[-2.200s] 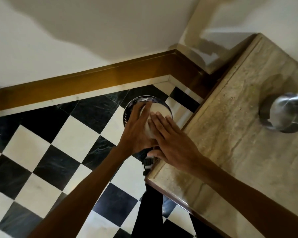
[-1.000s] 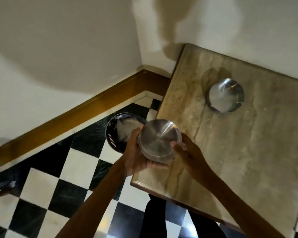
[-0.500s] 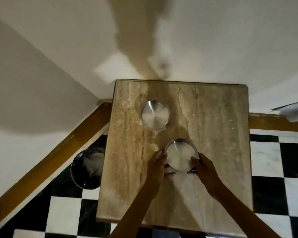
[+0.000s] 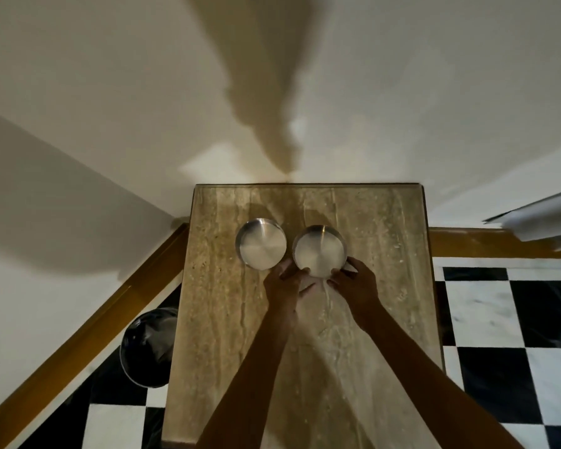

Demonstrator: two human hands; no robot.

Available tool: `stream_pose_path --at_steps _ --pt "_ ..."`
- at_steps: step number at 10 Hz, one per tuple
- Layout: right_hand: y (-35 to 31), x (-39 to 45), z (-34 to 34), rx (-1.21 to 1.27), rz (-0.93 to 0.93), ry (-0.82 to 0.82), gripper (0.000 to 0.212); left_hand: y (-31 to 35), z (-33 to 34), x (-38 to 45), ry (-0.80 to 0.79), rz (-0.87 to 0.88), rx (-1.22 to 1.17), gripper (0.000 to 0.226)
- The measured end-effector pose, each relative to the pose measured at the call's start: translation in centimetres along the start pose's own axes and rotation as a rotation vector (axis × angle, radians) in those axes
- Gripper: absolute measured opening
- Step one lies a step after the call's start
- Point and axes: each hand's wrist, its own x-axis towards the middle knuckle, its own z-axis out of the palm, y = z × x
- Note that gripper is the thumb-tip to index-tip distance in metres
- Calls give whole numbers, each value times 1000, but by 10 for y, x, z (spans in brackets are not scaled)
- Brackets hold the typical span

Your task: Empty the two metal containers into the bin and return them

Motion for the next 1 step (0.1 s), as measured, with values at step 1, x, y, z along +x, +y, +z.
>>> stream_pose_path --at_steps 1 --pt "-6 -12 -5 200 71 -16 55 6 -3 -12 -18 -1 59 30"
